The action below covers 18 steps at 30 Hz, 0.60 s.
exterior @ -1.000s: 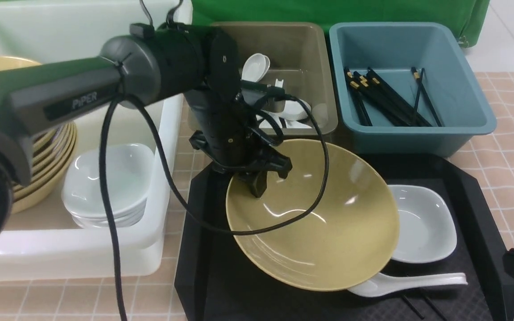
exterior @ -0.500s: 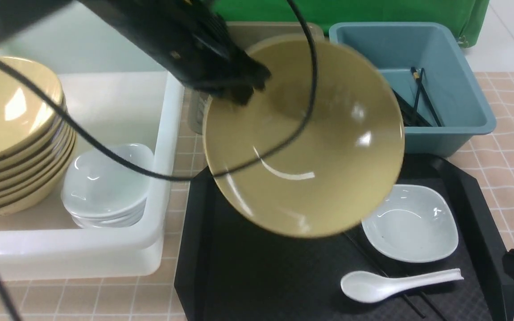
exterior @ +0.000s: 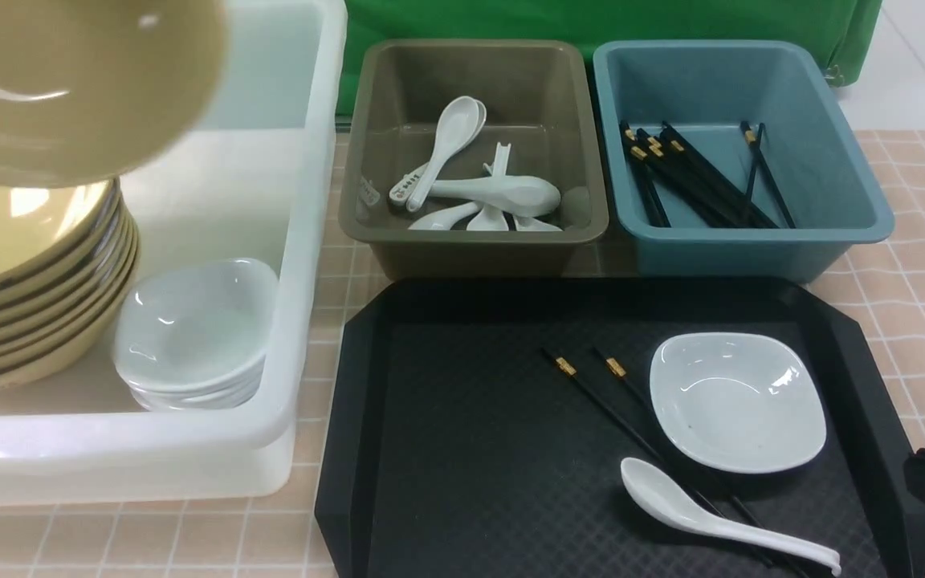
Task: On brown table put chopsticks spoon bowls plates into blue grey white boxes.
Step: 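Place the tan bowl onto the bowl stack in the left bin with the left gripper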
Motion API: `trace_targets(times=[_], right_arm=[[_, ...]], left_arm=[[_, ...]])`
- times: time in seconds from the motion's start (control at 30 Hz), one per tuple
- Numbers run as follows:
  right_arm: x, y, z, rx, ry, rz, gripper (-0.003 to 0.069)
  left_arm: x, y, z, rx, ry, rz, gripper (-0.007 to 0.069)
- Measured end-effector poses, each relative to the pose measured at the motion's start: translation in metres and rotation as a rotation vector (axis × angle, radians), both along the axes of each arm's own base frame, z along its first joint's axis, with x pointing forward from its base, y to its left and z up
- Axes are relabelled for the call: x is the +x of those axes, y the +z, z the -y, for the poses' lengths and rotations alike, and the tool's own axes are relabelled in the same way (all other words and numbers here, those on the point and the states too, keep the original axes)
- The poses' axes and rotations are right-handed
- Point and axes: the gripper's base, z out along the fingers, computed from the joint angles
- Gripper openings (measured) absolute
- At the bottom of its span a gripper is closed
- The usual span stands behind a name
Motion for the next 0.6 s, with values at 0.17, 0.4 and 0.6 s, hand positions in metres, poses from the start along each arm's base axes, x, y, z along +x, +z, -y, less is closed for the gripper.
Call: trace_targets(times=[0.17,0.4,0.6], right_arm=[[0.0,0.0,0.0,0.0,0.0,0.0,0.008],[0.0,0.0,0.0,-0.001,0.0,0.001,0.0089],[0.0,0.0,0.0,-0.001,0.0,0.001,0.0095]], left_arm=[[-0.001,-0.045,-0.043,-0.105,0.169,-0.061,0.0008],[0.008,-0.079,-0.063,-0.141,0.255,-0.074,0.0072],[0.011,-0.087,-0.068,-0.121,0.26,-0.107,0.0348]])
